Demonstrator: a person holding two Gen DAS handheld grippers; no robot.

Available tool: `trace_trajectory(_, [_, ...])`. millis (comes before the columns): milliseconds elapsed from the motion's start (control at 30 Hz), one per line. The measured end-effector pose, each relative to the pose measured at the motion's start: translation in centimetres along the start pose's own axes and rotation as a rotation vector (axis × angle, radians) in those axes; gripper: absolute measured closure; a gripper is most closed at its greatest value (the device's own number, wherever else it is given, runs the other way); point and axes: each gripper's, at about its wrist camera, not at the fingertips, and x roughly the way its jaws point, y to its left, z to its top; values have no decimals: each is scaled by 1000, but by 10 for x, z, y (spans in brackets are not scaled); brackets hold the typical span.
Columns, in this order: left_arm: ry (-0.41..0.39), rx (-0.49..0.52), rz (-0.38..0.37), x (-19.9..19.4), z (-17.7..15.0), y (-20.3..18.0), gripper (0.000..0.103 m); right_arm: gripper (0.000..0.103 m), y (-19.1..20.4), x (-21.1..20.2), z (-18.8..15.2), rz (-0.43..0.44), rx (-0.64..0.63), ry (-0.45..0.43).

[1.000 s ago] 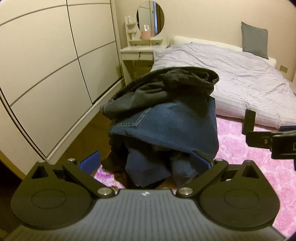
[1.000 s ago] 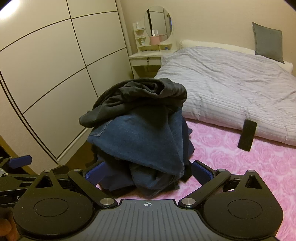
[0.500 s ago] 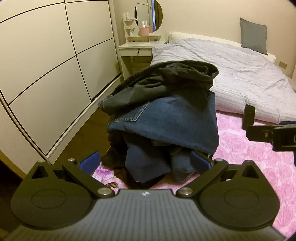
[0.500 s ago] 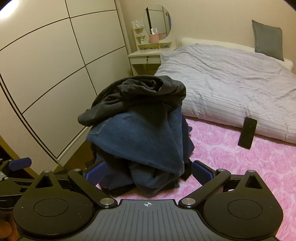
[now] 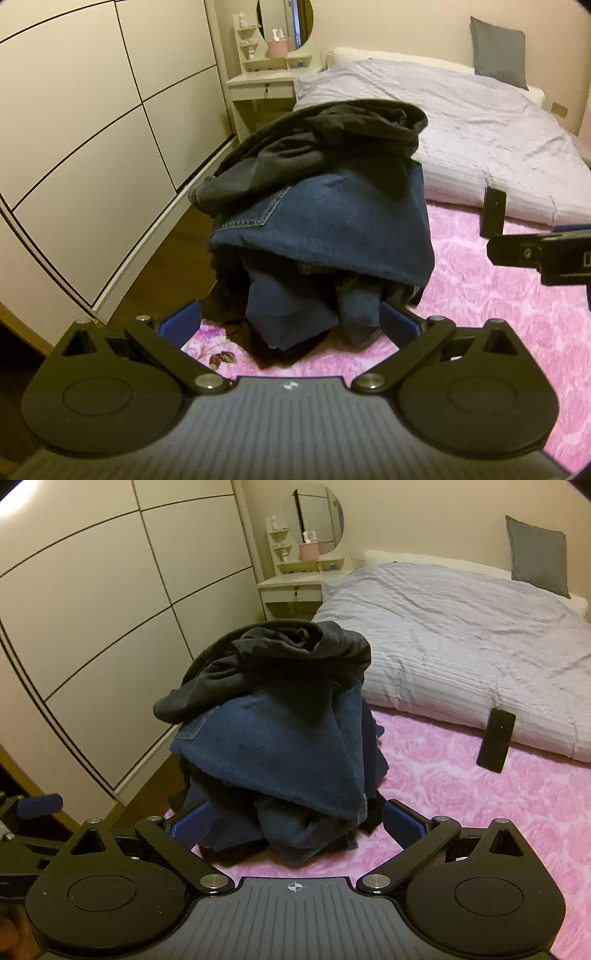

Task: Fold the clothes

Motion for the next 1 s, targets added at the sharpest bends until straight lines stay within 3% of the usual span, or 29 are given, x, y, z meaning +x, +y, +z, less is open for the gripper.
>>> trace_trajectory(333, [-108,94,102,-16,-7,4,2,2,-8,0,7,62,-255,-78])
trace_trajectory(533, [-146,306,102,6,5,11,2,2,0,29,36,-11,-478,-136])
trace_trajectory(633, [-158,402,92,37,29,20,2,2,10,53,53,-77,-636,-161])
trace_trajectory(800, [-191,530,52,109,78,36,2,2,20,109,84,-144,-823,-115])
trace_trajectory(1000, [-251,796,33,198,110,43,2,2,34,188,108,-220,-1079,-37])
